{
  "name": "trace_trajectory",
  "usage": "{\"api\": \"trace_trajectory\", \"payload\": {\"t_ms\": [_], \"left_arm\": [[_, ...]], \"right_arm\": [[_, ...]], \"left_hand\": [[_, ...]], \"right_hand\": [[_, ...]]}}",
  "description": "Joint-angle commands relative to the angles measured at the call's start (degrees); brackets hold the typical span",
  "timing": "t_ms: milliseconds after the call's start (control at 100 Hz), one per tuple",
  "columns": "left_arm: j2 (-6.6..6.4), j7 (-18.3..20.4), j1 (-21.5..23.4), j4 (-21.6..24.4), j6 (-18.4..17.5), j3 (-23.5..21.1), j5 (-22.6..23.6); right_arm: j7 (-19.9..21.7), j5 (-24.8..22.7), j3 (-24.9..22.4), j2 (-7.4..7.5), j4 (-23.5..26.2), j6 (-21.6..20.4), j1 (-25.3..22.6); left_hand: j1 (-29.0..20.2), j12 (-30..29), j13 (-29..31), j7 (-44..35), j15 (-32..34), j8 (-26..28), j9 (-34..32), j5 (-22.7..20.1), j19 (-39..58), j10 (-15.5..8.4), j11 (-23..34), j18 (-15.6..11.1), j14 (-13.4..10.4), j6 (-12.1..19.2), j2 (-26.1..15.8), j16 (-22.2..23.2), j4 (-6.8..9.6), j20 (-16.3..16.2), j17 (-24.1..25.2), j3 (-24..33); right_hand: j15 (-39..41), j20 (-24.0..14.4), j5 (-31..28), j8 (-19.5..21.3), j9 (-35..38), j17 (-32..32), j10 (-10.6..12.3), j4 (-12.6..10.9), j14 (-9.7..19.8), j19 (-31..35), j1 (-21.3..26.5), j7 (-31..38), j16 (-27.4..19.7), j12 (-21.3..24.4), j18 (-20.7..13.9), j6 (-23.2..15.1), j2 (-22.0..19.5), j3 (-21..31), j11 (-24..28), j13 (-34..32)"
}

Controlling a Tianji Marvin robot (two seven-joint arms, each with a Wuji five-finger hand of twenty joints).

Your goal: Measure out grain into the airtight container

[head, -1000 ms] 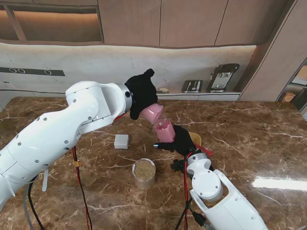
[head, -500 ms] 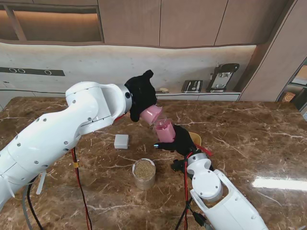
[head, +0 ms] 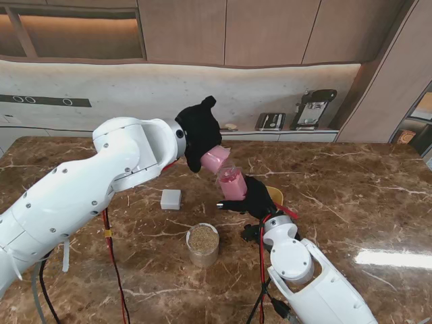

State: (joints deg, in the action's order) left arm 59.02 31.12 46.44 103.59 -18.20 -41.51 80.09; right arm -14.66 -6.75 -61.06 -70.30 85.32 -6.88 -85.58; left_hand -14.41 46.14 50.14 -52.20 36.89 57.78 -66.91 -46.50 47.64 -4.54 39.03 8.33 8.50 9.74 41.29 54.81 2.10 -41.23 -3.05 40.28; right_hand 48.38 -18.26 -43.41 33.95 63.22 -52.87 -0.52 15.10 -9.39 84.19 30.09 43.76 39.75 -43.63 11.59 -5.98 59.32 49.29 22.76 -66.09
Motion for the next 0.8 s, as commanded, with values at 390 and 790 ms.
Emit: {"api": "trace_trajectory", "payload": {"t_ms": [390,790], "left_arm": [[0.3,0.13,-0.53,-1.05,1.04,1.09,0.79],[0.45,0.69,-0.72,-0.87,1.81,1.57,2.84]], "right_arm": [[1.51,0.5,-0.14,-0.05,-0.12,-1.99,0.24],[2.02,0.58,-0.05,0.11,-0.53,-3.7,0.34]], "left_hand": [[-5.61,0.16,-0.37,-11.12,1.27,3.95,0.67,-4.09,-0.16,-1.56,1.88,0.88,0.74,8.97,-30.17,0.36,-2.16,-0.73,0.74,6.47],[-6.57,0.85,0.48,-11.8,1.43,4.76,0.16,-4.2,0.41,-1.61,2.6,0.27,0.56,8.44,-30.62,0.45,-2.55,-0.55,0.34,5.15]], "right_hand": [[2.4,-0.77,-7.09,1.17,7.5,0.05,4.65,0.32,6.38,0.29,8.4,9.45,-0.45,-2.28,-3.43,-9.63,-21.21,13.35,10.41,-3.4],[2.39,-0.77,-7.07,1.18,7.53,0.07,4.71,0.32,6.45,0.28,8.33,9.41,-0.45,-2.31,-3.44,-9.68,-21.16,13.43,10.41,-3.4]]}}
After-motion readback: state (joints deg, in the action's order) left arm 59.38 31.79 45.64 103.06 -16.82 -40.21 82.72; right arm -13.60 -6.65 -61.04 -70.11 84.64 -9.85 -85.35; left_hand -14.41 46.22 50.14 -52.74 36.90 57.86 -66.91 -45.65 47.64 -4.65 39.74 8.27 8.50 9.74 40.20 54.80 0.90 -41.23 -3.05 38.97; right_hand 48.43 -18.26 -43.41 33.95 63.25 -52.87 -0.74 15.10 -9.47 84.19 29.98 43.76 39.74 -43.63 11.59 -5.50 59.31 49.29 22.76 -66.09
